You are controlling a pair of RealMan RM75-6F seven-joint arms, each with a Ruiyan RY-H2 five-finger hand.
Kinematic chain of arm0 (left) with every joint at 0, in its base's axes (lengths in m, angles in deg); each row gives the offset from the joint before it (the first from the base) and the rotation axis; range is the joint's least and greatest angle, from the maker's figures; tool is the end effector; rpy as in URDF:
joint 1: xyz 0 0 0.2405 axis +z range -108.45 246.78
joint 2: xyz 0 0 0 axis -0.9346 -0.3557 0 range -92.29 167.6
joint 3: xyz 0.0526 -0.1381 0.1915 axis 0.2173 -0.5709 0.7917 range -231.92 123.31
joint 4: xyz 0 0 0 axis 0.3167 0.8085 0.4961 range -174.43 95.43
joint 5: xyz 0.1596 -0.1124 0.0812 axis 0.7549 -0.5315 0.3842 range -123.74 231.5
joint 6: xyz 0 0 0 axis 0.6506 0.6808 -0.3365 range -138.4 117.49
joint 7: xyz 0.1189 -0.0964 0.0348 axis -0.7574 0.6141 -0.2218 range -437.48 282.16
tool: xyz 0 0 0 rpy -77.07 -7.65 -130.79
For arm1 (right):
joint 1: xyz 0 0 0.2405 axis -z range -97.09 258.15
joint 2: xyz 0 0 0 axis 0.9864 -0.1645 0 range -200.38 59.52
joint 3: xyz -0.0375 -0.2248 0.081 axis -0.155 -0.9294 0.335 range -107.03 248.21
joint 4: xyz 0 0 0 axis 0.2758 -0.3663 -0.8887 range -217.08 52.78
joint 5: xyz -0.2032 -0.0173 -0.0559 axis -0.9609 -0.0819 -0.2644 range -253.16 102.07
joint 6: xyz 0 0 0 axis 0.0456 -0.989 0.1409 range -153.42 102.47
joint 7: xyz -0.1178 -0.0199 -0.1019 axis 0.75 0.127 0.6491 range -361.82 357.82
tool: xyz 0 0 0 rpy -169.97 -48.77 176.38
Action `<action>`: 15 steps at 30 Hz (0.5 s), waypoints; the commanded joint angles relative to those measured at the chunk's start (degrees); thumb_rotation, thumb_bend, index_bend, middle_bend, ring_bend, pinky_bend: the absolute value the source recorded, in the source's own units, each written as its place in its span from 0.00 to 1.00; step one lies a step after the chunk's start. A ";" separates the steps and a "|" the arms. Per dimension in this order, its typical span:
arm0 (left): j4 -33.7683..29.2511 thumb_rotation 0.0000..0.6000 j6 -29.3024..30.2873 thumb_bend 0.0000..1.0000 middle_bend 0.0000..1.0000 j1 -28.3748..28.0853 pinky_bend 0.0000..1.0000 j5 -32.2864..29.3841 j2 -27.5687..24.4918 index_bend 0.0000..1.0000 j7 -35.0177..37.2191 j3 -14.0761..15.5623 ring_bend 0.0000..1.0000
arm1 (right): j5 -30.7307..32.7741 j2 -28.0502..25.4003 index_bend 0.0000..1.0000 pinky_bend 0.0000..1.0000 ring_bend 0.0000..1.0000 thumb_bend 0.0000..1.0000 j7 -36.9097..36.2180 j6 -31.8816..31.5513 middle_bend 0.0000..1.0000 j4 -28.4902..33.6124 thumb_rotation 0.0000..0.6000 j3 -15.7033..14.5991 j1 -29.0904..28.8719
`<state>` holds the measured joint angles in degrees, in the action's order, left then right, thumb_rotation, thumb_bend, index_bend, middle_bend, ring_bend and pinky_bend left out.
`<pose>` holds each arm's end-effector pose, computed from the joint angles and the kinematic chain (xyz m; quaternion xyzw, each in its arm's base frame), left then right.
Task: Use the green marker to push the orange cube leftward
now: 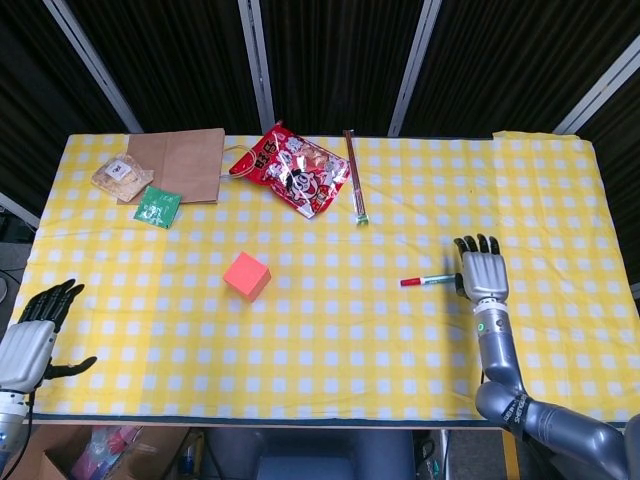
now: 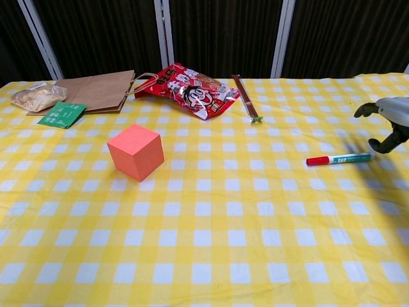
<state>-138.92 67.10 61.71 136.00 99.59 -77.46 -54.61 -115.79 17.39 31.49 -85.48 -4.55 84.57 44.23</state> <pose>-0.2888 0.1923 0.1294 -0.6019 -0.4649 -0.3618 0.5392 -0.2459 -0.3646 0.0241 0.6186 -0.4511 0.2401 0.5969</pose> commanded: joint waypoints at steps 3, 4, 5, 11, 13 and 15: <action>0.41 1.00 0.70 0.02 0.00 0.21 0.00 0.47 0.15 0.00 -0.36 -0.02 0.00 | -3.99 -5.07 0.15 0.00 0.00 0.58 -3.21 -3.89 0.13 8.16 1.00 -1.19 3.62; 0.57 1.00 1.06 0.02 0.00 0.30 0.00 0.71 0.21 0.00 -0.58 -0.03 0.00 | -5.68 -6.43 0.15 0.00 0.00 0.58 -4.54 -5.03 0.12 10.42 1.00 -1.88 4.91; 0.88 1.00 1.69 0.02 0.00 0.50 0.00 1.07 0.35 0.00 -0.87 -0.04 0.00 | -8.71 -8.58 0.14 0.00 0.00 0.58 -6.57 -6.73 0.11 13.59 1.00 -3.21 6.93; 2.35 1.00 5.18 0.02 0.00 1.80 0.00 2.73 1.31 0.00 -2.00 -0.09 0.00 | -23.19 -18.93 0.00 0.00 0.00 0.51 -15.63 -14.01 0.01 23.02 1.00 -11.08 16.21; 2.73 1.00 6.32 0.02 0.00 2.25 0.00 3.33 1.60 0.00 -2.38 -0.08 0.00 | -26.64 -21.74 0.00 0.00 0.00 0.50 -19.15 -16.20 0.00 24.58 1.00 -12.93 19.00; 3.36 1.00 7.43 0.02 0.00 2.63 0.00 3.95 2.06 0.00 -2.95 -0.11 0.00 | -30.00 -23.49 0.00 0.00 0.00 0.48 -22.49 -18.28 0.00 24.88 1.00 -14.60 21.50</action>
<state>-135.99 73.94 64.01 139.51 101.30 -80.00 -54.70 -140.98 -2.51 13.84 -99.91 17.66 73.52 61.37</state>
